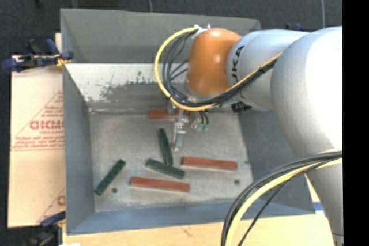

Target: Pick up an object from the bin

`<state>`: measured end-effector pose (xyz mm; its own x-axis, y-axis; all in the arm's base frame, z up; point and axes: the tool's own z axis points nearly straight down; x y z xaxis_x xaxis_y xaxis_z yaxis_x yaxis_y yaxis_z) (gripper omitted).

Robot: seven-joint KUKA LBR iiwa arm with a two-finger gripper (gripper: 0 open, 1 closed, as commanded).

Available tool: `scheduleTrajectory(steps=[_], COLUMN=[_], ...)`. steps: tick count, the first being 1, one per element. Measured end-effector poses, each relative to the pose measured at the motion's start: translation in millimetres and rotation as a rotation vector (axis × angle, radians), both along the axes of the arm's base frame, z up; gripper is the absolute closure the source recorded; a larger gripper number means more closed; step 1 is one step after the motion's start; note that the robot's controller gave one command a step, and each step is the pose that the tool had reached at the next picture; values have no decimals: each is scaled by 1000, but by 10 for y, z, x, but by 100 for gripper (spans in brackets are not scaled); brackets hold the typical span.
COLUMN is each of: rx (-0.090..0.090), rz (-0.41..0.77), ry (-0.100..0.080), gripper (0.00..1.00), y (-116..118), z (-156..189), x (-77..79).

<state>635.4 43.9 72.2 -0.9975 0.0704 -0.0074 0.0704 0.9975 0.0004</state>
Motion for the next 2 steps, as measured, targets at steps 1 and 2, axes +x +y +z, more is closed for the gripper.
scheduleTrajectory(steps=[1, 2], rx=[3, 2], rz=[-87, -204], ry=[5, 4], gripper=[0, 0], y=[-76, -234], z=[123, 358], x=[-157, -169])
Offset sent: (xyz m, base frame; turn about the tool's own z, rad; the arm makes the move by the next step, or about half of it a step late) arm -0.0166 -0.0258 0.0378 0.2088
